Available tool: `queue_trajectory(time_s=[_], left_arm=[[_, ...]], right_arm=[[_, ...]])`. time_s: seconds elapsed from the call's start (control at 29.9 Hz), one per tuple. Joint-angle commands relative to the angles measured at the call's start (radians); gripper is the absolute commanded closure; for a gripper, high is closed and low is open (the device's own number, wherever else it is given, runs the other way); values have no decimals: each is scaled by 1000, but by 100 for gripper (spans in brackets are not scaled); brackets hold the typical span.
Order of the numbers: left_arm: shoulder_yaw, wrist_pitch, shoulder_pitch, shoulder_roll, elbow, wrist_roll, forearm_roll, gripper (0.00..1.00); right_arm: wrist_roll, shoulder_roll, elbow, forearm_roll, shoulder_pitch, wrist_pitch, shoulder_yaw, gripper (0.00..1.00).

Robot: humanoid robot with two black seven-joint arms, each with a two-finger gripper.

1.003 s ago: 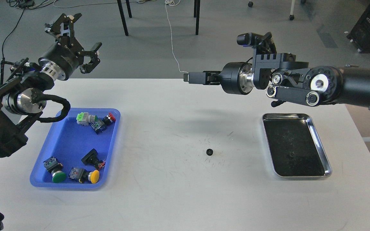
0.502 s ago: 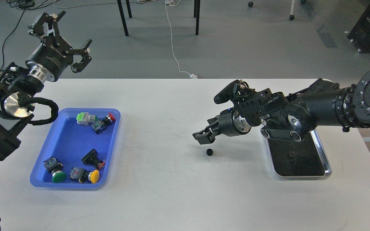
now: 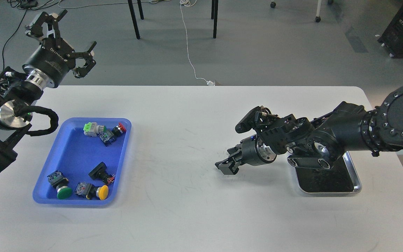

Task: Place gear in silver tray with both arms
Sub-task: 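Reach the right gripper down to the second gear and grasp it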

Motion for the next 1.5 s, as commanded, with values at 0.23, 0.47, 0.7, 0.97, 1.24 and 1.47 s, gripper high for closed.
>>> queue_trajectory(time_s=[0.23,0.47,0.7,0.97,1.24,1.47], left_arm=[[0,2,1,19,-10,1,0,3],[0,3,1,19,-10,1,2,3],[0,2,1,25,-10,1,2,3],[0,-14,3,42,-10,1,3,3],[0,-14,15,43,-10,0,2,3],[0,-14,21,46,-10,-2,2,3]], right_arm=[[0,-21,42,1,1,0,-16,53],[-2,-15,29,4,4,-5,-13,52],[-3,3,3,4,-1,-5,-13,52],[-3,39,-18,2,-10,-31,-14,53],[-2,39,-18,1,-14,-31,-34,53],[-2,39,-13,-1,-5,-31,-36,61]])
